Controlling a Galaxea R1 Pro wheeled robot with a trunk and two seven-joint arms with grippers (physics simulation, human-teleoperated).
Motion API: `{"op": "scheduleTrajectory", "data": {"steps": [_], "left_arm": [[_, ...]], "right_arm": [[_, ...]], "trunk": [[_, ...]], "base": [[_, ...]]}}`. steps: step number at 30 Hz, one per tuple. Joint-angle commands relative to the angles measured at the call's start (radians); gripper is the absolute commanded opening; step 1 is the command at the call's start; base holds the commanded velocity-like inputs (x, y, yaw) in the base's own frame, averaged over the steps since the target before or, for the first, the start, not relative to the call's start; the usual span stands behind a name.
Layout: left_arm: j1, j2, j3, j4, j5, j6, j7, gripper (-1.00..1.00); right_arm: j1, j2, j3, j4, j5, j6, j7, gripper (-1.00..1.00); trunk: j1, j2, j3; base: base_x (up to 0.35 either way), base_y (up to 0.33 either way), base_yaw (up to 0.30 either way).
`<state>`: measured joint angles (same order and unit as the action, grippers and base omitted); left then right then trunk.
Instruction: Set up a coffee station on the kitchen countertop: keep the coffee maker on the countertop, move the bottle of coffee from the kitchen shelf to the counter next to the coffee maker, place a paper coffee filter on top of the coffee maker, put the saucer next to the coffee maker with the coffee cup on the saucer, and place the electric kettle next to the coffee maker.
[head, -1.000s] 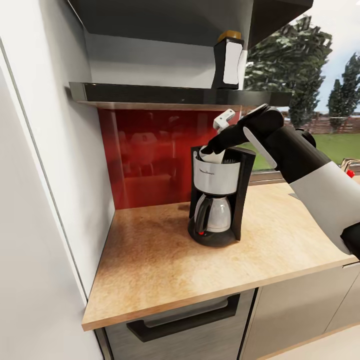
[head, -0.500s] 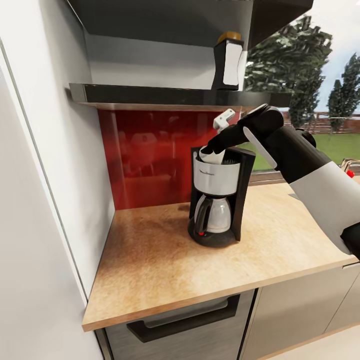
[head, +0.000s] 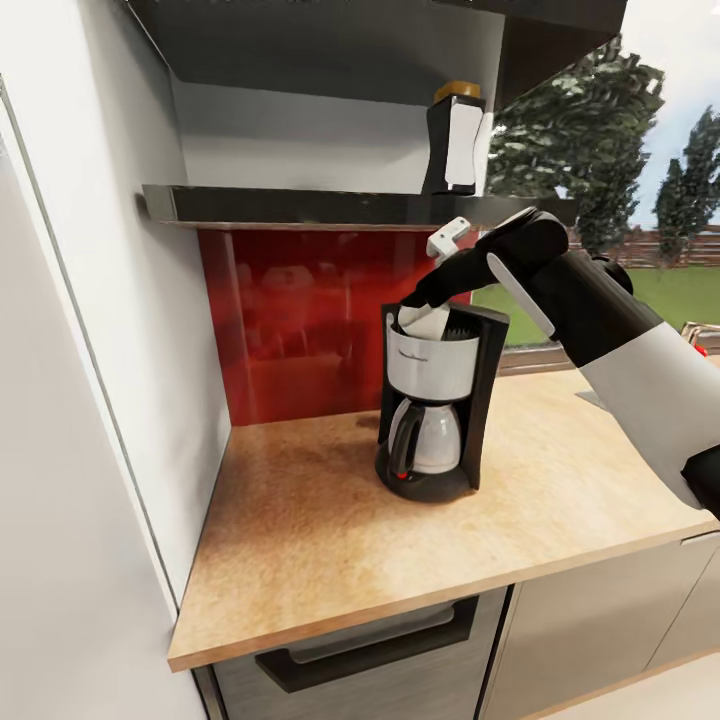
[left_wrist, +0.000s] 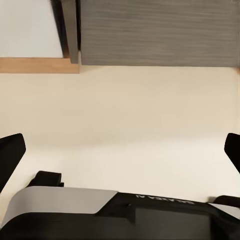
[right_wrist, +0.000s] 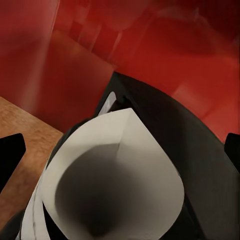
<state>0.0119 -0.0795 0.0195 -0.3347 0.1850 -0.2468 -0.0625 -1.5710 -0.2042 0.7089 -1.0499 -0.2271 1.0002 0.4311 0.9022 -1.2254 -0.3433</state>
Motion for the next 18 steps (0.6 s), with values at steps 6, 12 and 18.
{"op": "scheduleTrajectory", "data": {"steps": [6, 12, 18], "left_arm": [[0.000, 0.000, 0.002, -0.001, 0.010, 0.000, -0.007, 1.00], [0.000, 0.000, 0.002, -0.001, 0.010, 0.000, -0.007, 1.00], [0.000, 0.000, 0.002, -0.001, 0.010, 0.000, -0.007, 1.00]], "right_arm": [[-0.001, -0.029, -0.002, -0.048, -0.005, 0.002, 0.005, 1.00], [0.000, -0.061, -0.011, -0.083, -0.007, 0.002, 0.008, 1.00], [0.000, -0.073, -0.052, -0.140, -0.011, 0.002, 0.011, 1.00]], "trunk": [[-0.012, 0.021, 0.008], [-0.012, 0.021, 0.008], [-0.012, 0.021, 0.008]], "base": [[0.000, 0.000, 0.000], [0.000, 0.000, 0.000], [0.000, 0.000, 0.000]]}}
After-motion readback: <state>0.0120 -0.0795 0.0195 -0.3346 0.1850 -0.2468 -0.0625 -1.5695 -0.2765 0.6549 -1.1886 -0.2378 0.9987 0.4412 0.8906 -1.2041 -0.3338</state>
